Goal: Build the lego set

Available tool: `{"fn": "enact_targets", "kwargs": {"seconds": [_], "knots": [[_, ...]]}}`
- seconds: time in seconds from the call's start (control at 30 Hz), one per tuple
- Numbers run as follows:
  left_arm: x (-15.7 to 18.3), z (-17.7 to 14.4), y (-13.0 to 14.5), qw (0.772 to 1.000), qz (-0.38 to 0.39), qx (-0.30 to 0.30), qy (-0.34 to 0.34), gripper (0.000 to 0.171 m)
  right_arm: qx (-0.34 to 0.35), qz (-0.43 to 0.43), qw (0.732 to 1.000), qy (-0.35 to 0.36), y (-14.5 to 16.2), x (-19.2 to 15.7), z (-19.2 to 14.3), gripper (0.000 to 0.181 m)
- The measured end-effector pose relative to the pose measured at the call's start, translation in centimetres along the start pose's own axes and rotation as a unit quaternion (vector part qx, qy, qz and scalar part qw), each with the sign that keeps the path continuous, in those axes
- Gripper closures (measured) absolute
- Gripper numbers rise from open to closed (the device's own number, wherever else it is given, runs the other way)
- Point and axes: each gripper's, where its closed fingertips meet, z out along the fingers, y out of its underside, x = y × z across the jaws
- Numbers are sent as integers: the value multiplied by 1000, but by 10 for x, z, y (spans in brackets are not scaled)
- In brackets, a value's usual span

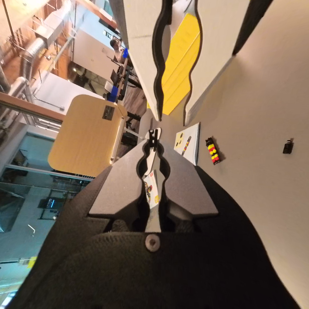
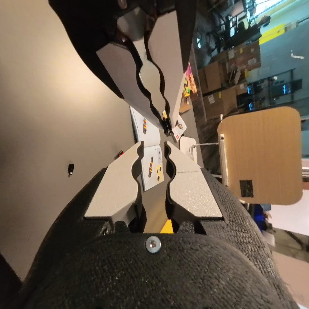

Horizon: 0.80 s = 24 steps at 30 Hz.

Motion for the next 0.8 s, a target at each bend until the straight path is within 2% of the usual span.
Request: {"fn": "enact_targets", "kwargs": {"seconds": [0.13,0.8], "knots": [[3,5,7,1000,-6,-6,10,165,-35,0,999,0,7,-3,12,159],[16,13,12,999,-13,-10,46,164,-31,13,999,-2,6,-8,19,154]]}}
